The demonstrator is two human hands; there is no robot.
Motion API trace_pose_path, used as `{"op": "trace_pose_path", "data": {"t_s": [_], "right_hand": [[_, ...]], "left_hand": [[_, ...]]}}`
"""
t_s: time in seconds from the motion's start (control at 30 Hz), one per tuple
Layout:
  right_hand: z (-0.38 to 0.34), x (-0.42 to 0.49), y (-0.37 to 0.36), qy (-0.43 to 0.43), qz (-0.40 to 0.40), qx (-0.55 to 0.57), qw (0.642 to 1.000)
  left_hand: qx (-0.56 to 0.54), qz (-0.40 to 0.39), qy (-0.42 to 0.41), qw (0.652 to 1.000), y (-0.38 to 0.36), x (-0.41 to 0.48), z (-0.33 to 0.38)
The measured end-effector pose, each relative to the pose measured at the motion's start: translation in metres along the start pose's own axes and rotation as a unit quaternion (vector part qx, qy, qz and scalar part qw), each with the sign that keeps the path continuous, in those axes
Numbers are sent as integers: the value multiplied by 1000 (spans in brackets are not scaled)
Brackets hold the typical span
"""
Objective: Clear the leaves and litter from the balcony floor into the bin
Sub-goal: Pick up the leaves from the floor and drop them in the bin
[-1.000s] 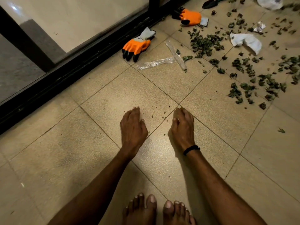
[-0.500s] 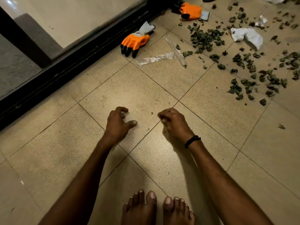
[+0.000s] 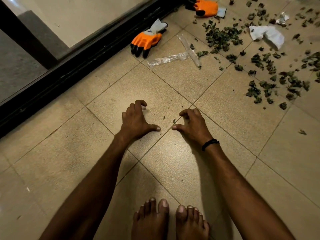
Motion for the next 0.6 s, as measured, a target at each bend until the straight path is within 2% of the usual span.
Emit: {"op": "trace_pose_path", "data": {"t_s": [0.1,0.13,0.27,0.47,0.6], "right_hand": [[-1,-3,5,7,31,27,999],[-1,-4,7,5,35,33,999],[0,-5,8,6,30,46,998],[-6,0,-3,42,-12,17,999],[-16,2,-9,51,27,37,998]], "left_hand": [[-128,-16,15,992,4,6,-11],[-140,-28,16,990,7,8,-17],[-24,-97,21,995,18,13,-47],[10,-82,12,996,25,19,-44],[0,-52,-5,999,25,19,-30]]}}
Point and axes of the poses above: each hand's wrist, its own x-axis towards the middle knuckle, its own y-axis out of the back of the hand, z = x × y, the point moved 4 cm from there along x, towards the middle knuckle, and after that the axes turned 14 degrees about y, right-handed, at the moved point
